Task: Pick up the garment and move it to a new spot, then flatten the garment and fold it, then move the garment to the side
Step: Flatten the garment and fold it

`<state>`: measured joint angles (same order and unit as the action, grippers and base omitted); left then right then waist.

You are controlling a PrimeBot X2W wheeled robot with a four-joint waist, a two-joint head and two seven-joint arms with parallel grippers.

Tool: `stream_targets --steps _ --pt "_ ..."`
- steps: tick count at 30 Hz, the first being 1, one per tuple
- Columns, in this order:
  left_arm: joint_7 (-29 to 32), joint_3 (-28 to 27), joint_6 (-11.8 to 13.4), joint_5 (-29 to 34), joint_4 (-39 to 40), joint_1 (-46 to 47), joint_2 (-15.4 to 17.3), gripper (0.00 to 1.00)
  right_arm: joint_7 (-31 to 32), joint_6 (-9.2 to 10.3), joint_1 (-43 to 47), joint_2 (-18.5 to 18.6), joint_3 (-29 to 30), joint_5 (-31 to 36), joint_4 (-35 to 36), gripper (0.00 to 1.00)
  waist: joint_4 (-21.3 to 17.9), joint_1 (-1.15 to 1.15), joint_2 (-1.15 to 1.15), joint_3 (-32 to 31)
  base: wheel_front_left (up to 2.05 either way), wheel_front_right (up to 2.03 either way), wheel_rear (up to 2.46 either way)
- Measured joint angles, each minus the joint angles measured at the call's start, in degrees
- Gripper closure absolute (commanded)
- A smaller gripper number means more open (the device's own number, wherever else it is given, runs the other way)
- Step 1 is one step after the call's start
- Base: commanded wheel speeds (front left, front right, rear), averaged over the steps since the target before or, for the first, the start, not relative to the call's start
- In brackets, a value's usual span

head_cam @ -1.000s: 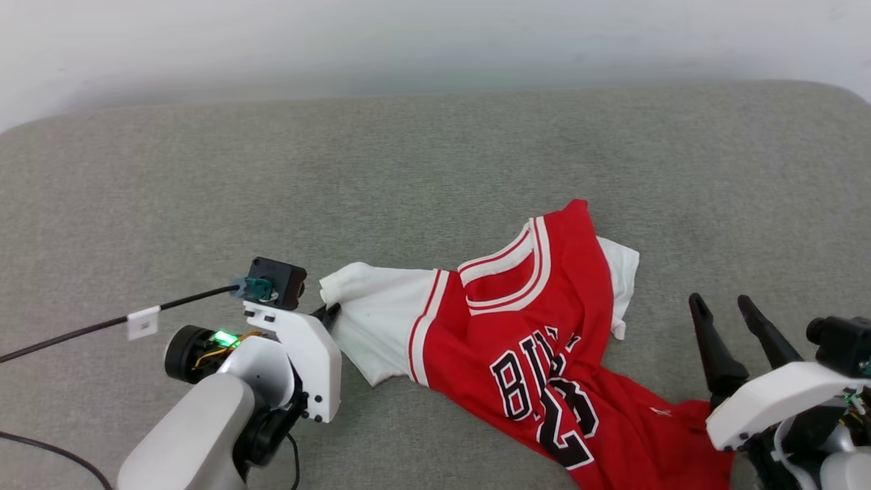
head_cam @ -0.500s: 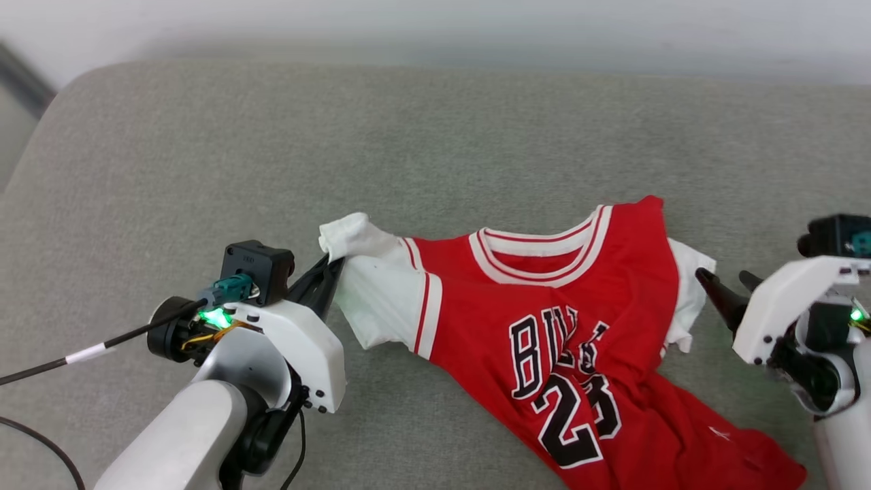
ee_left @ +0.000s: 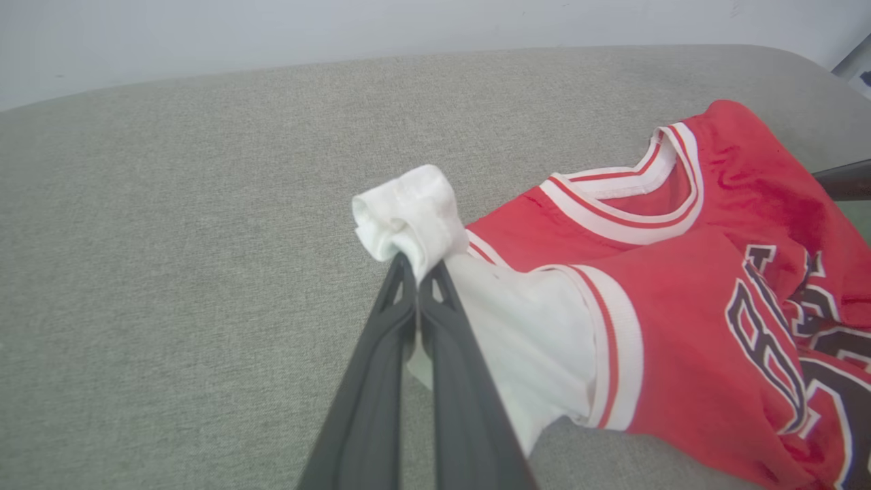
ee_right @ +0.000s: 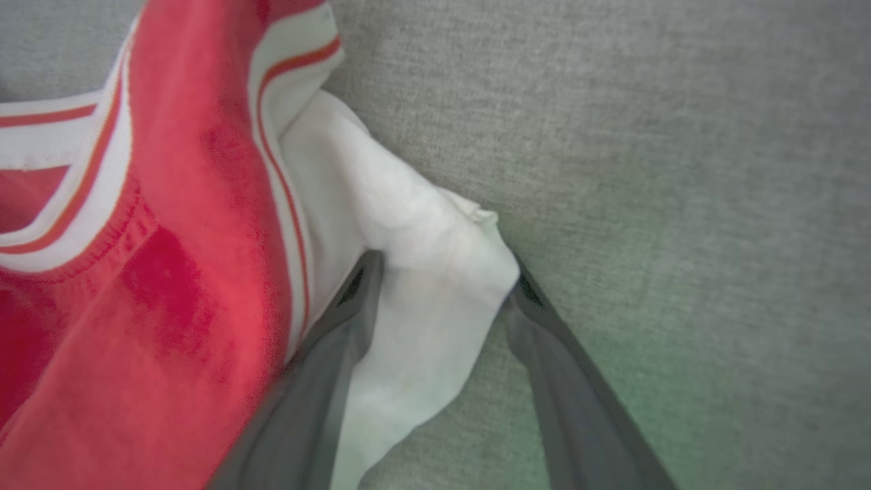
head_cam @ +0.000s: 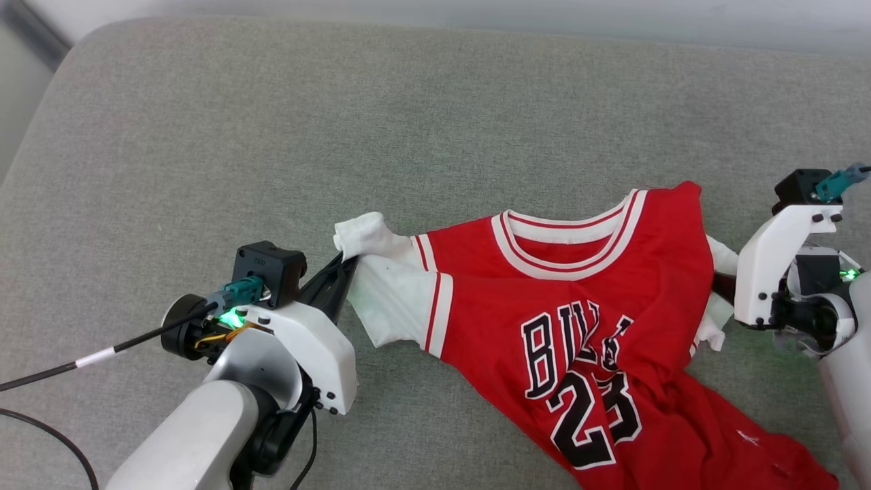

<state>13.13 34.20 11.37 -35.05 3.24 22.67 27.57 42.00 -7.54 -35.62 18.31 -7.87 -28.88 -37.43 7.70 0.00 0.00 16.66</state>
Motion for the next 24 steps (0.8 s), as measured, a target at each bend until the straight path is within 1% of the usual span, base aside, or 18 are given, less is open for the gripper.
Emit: stream_targets --steps 6,11,14,15,17,21,24 --pt "-0.5 -0.1 -0.1 -0.4 -1.3 0.0 0.2 1.00 0.9 0.04 -0.9 -0.2 -3.2 0.1 -0.5 1.00 -0.9 0.00 0.00 -0.9 0.00 0.00 0.00" --pt "-1.5 -1.0 -0.3 -0.4 -2.4 0.1 0.7 1.00 1.0 0.04 -0.9 0.1 -5.7 0.0 0.6 1.00 -2.3 0.00 0.00 -3.1 0.00 0.00 0.00" --pt "-2.0 -1.8 -0.3 -0.4 -3.4 1.4 1.1 1.00 0.3 0.03 -0.9 0.8 -6.0 -0.1 2.4 1.00 -3.3 0.00 0.00 -4.8 0.00 0.00 0.00" --pt "-3.9 -4.0 -0.5 -0.7 -6.7 4.7 1.5 1.00 -1.9 0.04 -2.1 1.6 -6.3 0.4 5.0 1.00 -4.9 0.00 0.00 -8.0 0.00 0.00 0.00" --pt "-4.5 -5.0 -0.9 -1.3 -8.7 6.7 1.1 1.00 -3.0 0.03 -2.7 1.8 -6.2 1.3 5.8 1.00 -5.6 0.00 0.00 -9.2 0.00 0.00 0.00" --pt "-6.1 -5.8 -2.8 -1.0 -14.4 11.8 0.9 1.00 -5.9 0.03 -5.3 1.9 -5.4 3.6 6.6 1.00 -6.9 0.00 0.00 -11.1 0.00 0.00 0.00" --pt "-7.1 -6.2 -4.0 -1.1 -19.4 16.4 -0.8 1.00 -8.5 0.03 -8.1 1.7 -4.4 5.2 6.3 1.00 -7.7 0.00 0.00 -11.9 0.00 0.00 0.00"
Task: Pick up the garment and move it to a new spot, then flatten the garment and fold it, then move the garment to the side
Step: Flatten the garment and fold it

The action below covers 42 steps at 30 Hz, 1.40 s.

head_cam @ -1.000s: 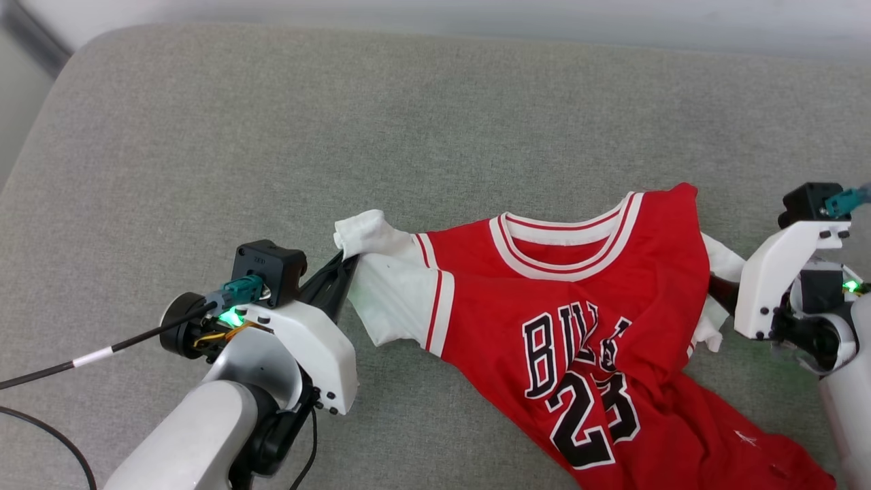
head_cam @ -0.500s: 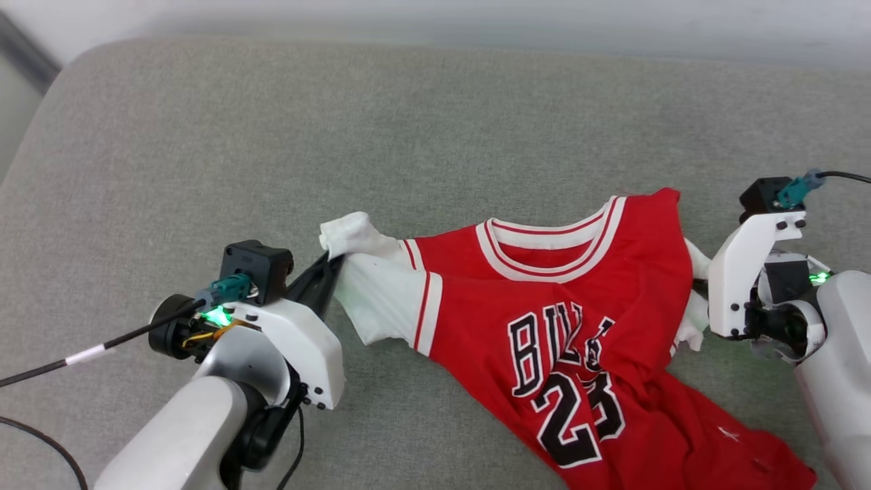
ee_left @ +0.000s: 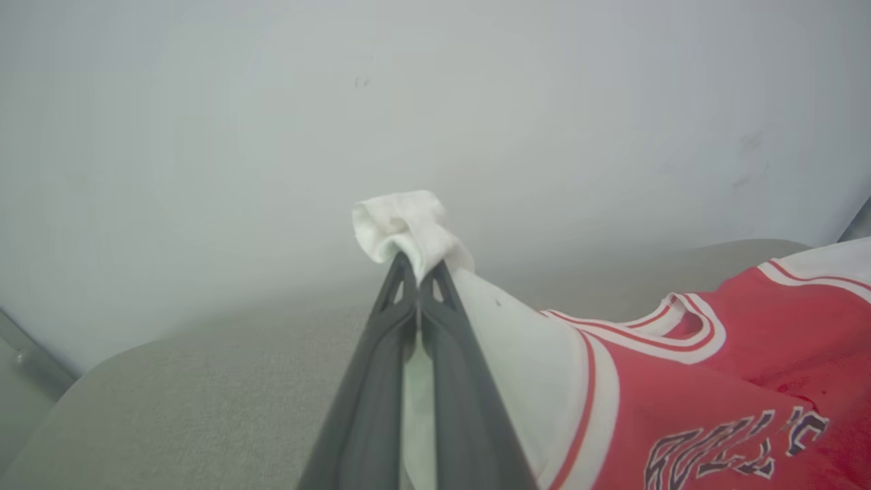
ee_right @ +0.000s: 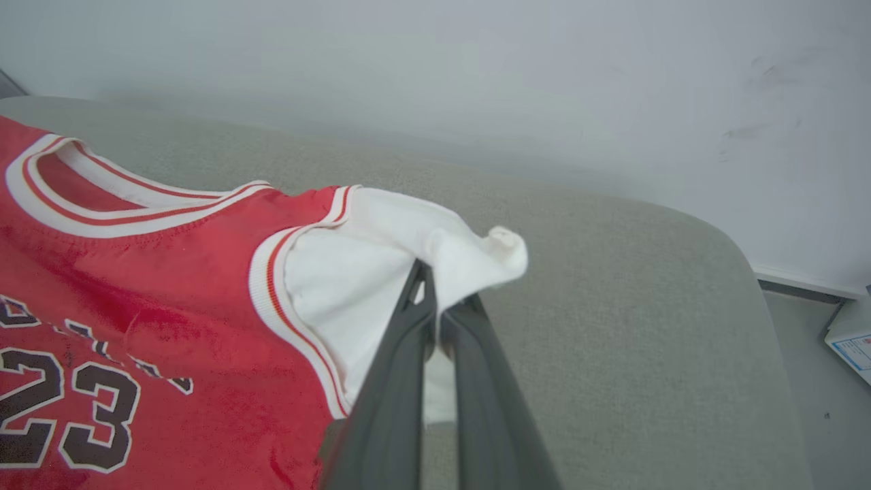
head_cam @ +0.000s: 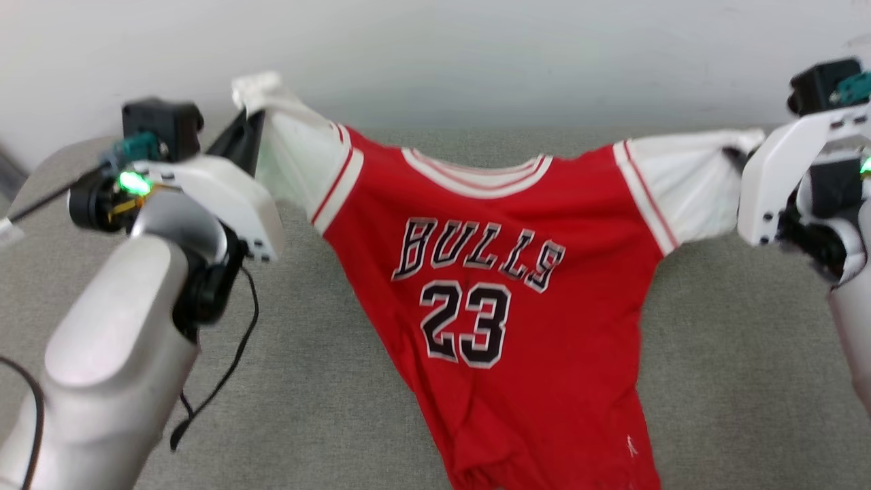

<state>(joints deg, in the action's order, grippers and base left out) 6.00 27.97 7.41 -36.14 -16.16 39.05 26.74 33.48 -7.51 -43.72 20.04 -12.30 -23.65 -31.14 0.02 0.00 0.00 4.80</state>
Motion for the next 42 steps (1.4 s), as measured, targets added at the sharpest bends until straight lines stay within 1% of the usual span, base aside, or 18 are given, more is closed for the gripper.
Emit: stream_targets --steps 4,9,14,18,22,26,30,34,38,42 --pt "-2.3 -1.1 -2.1 -0.5 -7.4 7.9 -2.0 1.00 -4.5 0.01 -5.2 -0.7 1.3 2.1 -1.3 1.00 -0.3 0.00 0.00 0.7 0.00 0.00 0.00" --pt "-5.9 -2.7 -3.7 0.2 -15.0 19.2 -3.0 1.00 -10.3 0.00 -14.5 -1.9 3.6 4.5 -2.9 1.00 -0.7 0.00 0.00 3.6 0.00 0.00 0.00" --pt "-10.9 -4.6 -4.6 1.6 -20.2 31.1 -2.6 1.00 -15.5 0.00 -24.8 -3.2 6.0 7.4 -4.4 1.00 -1.2 0.00 0.00 8.3 0.00 0.00 0.00" --pt "-14.3 -5.5 -5.8 2.8 -23.2 39.6 -2.0 1.00 -19.4 0.00 -32.8 -4.2 6.8 9.3 -4.6 1.00 -1.7 -0.01 0.00 12.3 0.00 0.00 0.00" --pt "-16.3 -5.8 -6.4 4.2 -24.8 47.7 -1.2 1.00 -22.0 0.00 -40.8 -4.9 7.6 11.2 -4.6 1.00 -2.2 -0.01 0.00 16.5 0.00 0.00 0.00" --pt "-17.4 -5.7 -7.0 5.4 -26.1 53.4 -0.7 1.00 -22.8 0.00 -47.0 -5.5 7.1 11.7 -5.6 1.00 -2.7 -0.01 0.00 20.7 0.00 0.00 0.00" --pt "-18.3 -5.7 -7.9 5.4 -28.1 56.4 -0.9 1.00 -23.7 0.00 -50.8 -6.1 5.9 12.1 -7.9 1.00 -3.1 -0.01 0.00 24.7 0.00 0.00 0.00" --pt "-19.0 -5.4 -8.6 5.2 -30.9 56.5 -1.8 1.00 -25.4 0.00 -51.7 -7.6 3.9 11.8 -11.0 1.00 -3.5 -0.01 0.00 28.1 0.00 0.00 0.00" --pt "-19.7 -5.5 -9.5 4.4 -33.7 55.6 -3.1 1.00 -26.6 0.00 -51.7 -8.8 2.0 11.0 -14.6 1.00 -3.6 -0.01 0.00 30.6 0.00 0.00 0.00" --pt "-19.9 -5.4 -10.3 3.2 -36.9 52.6 -4.3 1.00 -27.8 0.00 -50.4 -9.9 -0.3 9.0 -18.1 1.00 -3.5 -0.02 0.00 31.3 0.00 0.00 0.00"
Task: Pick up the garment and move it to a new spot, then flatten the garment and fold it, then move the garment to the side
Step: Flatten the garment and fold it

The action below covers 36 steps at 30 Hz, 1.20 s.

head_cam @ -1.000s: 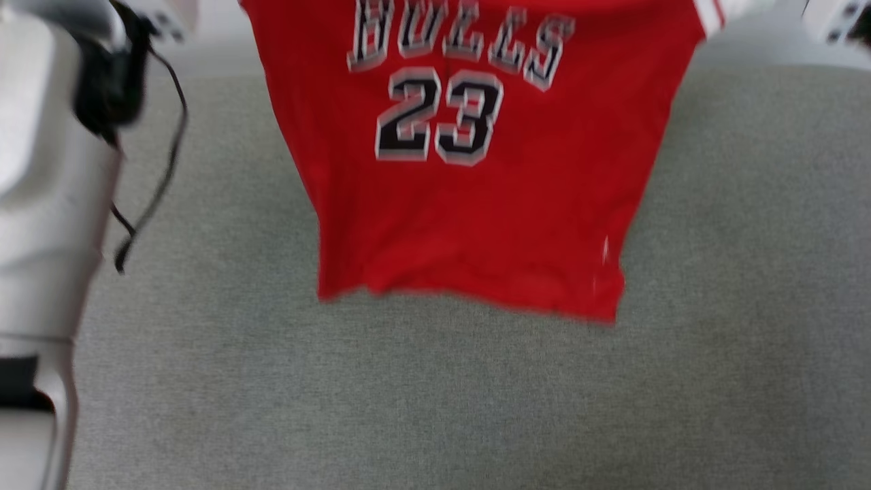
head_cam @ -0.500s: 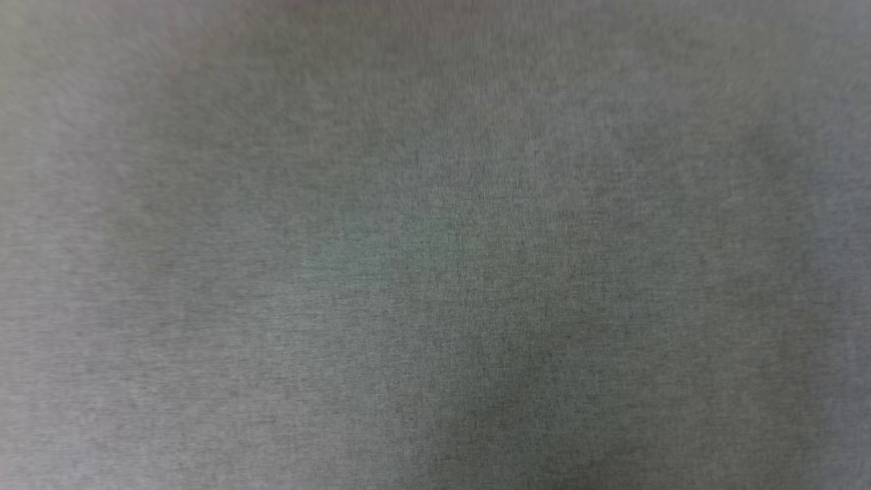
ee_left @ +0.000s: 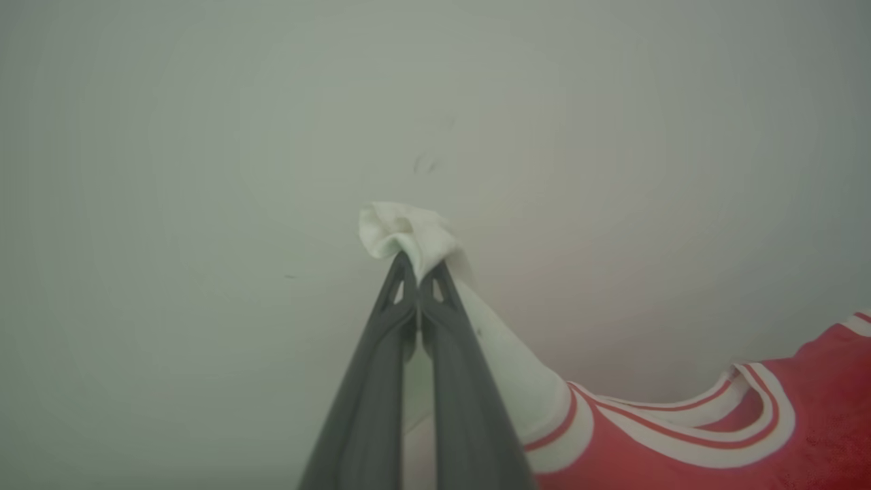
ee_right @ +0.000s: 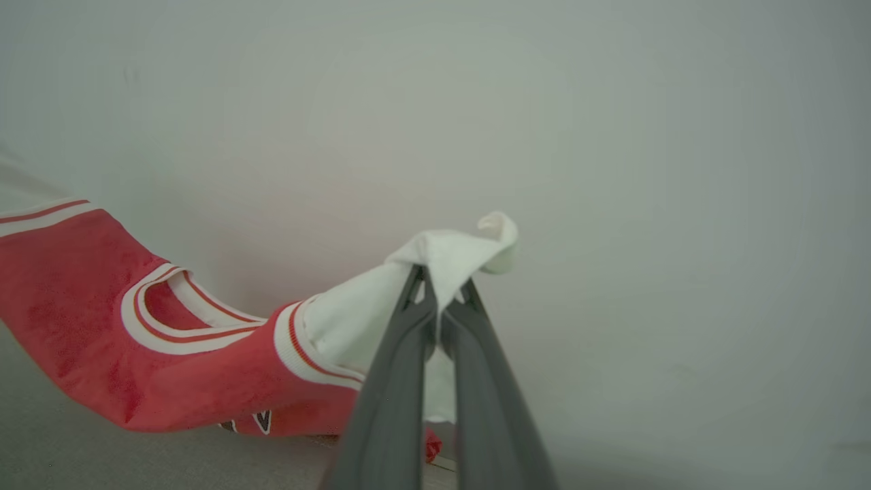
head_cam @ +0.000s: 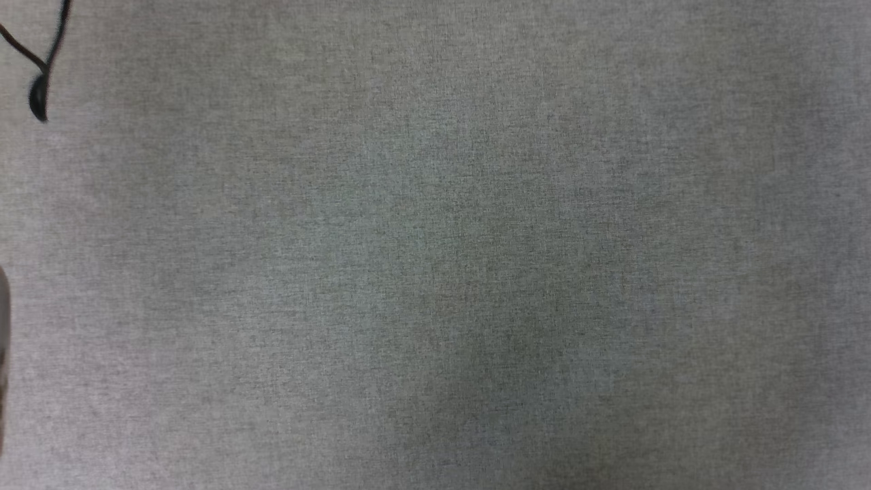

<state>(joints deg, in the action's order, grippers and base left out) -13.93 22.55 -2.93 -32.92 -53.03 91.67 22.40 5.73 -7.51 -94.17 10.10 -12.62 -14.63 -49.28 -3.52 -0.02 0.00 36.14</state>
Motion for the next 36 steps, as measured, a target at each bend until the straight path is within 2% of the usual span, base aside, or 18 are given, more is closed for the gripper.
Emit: stream_targets --steps 9,15,21,26,31,36 --pt "-0.9 -1.3 -1.9 -3.1 -2.1 -11.1 -1.7 1.00 -3.6 0.00 11.8 0.8 -6.3 -5.9 -2.0 1.00 0.2 0.01 0.00 -3.8 0.00 0.00 0.00" --pt "-1.0 -4.6 -2.1 -4.8 4.1 -26.6 -2.0 1.00 -6.4 0.00 26.4 2.8 -8.2 -10.7 2.2 1.00 0.3 0.02 0.00 -9.2 0.00 0.00 0.00" --pt "-1.1 -9.9 0.8 -5.1 17.1 -48.6 -3.6 1.00 -7.0 0.00 42.5 4.1 -8.5 -14.1 8.2 1.00 0.0 0.02 0.00 -15.5 0.00 0.00 0.00" --pt "-1.1 -12.3 3.5 -3.6 27.6 -64.5 -5.0 1.00 -7.6 0.00 55.6 6.0 -5.1 -14.5 14.9 1.00 0.0 0.02 0.00 -20.5 0.00 0.00 0.00" --pt "-1.1 -12.7 6.0 -2.9 34.5 -77.7 -5.4 1.00 -6.0 0.00 70.1 5.4 0.5 -13.3 22.0 1.00 0.4 0.03 0.00 -25.1 0.00 0.00 0.00" --pt "2.0 -11.5 9.6 -2.6 41.1 -89.3 -5.4 1.00 -1.9 0.00 84.9 2.5 7.4 -10.5 30.9 1.00 1.1 0.03 0.00 -29.0 0.00 0.00 0.00"
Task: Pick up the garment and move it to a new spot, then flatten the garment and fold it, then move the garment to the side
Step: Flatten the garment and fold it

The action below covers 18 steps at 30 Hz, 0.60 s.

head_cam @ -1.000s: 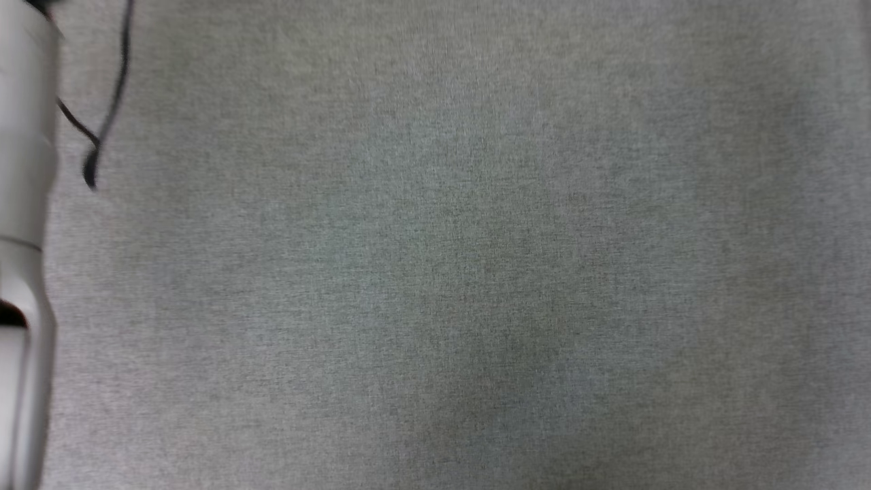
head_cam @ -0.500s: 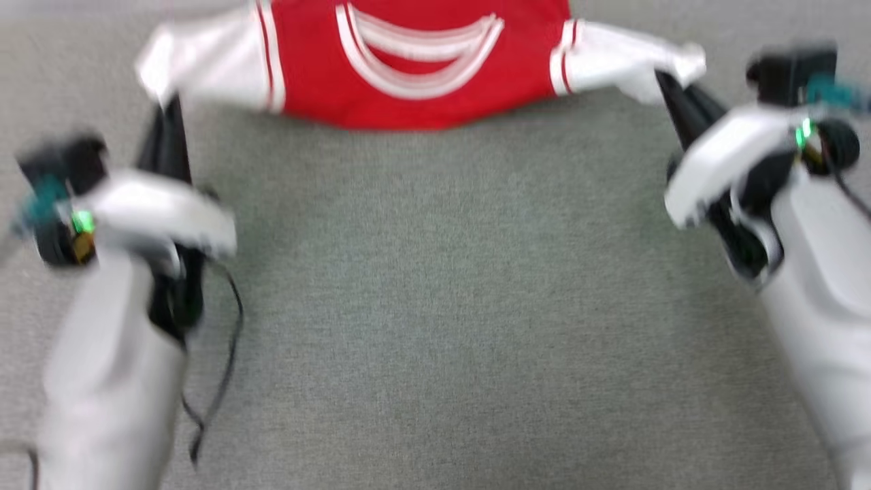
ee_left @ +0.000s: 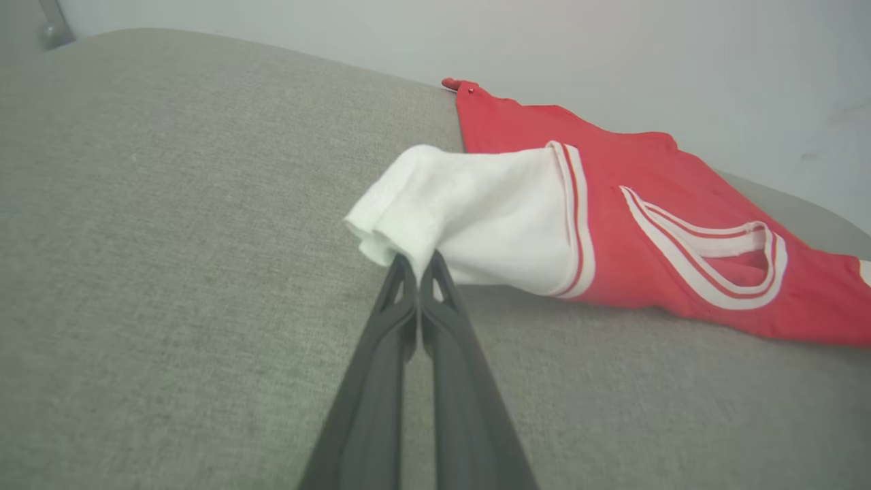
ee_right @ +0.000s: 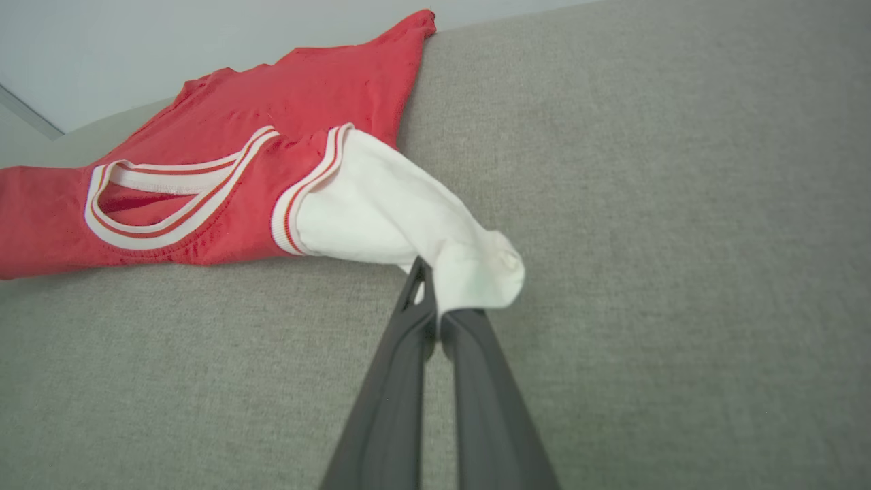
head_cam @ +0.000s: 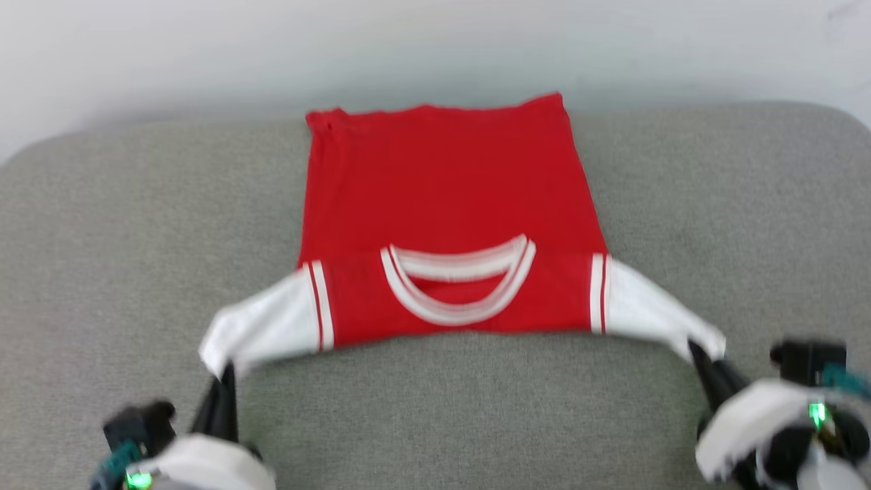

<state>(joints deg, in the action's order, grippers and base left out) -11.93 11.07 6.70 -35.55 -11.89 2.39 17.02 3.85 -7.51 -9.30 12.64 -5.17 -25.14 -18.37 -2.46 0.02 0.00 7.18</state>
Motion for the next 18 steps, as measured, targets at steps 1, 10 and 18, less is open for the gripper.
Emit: stream_targets --steps 1,10,18 --pt "1.2 0.5 0.6 0.1 1.3 -2.1 0.1 1.00 1.2 0.00 2.9 -0.8 1.5 1.1 2.0 1.00 0.2 0.00 0.00 -0.7 0.00 0.00 0.00" --pt "9.2 1.7 5.6 0.6 8.3 -13.7 3.4 1.00 16.0 -0.01 24.2 -7.7 9.6 8.3 18.8 1.00 1.8 0.00 0.00 -4.7 0.00 0.00 0.00" --pt "7.3 2.9 7.0 3.1 13.8 -15.5 3.6 1.00 24.1 0.01 28.6 -9.5 11.1 9.4 25.5 0.00 2.5 0.00 0.00 -4.6 0.00 0.00 0.00"
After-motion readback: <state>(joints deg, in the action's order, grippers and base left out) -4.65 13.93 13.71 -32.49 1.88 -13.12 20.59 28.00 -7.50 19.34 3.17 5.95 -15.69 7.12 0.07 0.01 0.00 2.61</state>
